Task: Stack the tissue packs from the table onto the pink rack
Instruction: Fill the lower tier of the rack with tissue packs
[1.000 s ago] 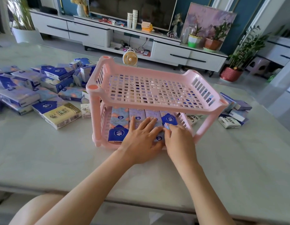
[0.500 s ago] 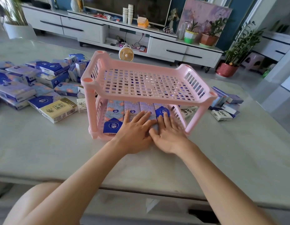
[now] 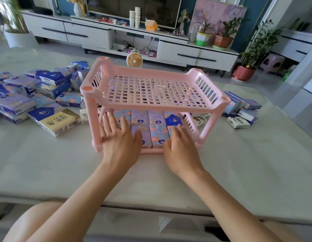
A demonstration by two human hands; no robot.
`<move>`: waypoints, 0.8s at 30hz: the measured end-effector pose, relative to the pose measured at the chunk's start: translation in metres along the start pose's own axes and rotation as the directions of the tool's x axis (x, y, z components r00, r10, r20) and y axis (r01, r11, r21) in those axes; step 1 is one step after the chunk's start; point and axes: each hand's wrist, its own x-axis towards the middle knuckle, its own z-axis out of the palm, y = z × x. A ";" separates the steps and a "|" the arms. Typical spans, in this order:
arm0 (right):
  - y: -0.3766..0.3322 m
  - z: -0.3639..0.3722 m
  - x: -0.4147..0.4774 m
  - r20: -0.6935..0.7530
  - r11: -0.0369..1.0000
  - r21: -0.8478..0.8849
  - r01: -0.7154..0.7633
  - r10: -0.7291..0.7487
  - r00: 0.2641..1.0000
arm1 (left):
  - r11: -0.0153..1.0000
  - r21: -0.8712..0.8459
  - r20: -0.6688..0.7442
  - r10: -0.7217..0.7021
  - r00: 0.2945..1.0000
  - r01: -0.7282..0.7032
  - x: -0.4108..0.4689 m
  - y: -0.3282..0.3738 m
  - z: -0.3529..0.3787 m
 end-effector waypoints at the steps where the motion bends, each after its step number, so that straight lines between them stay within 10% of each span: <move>1: 0.001 -0.003 0.012 -0.047 0.998 0.062 -0.013 0.016 0.999 | 1.000 -0.013 -0.011 -0.022 1.000 0.022 0.002 0.000 0.001; 12: 0.012 0.010 0.056 0.202 0.985 -0.072 -0.156 0.167 0.965 | 0.983 0.181 0.118 -0.064 0.991 0.042 0.002 0.009 0.016; 24: 0.011 0.018 0.056 0.107 0.991 -0.093 -0.096 0.106 0.989 | 0.983 0.175 0.097 0.045 0.994 -0.061 0.007 0.000 0.025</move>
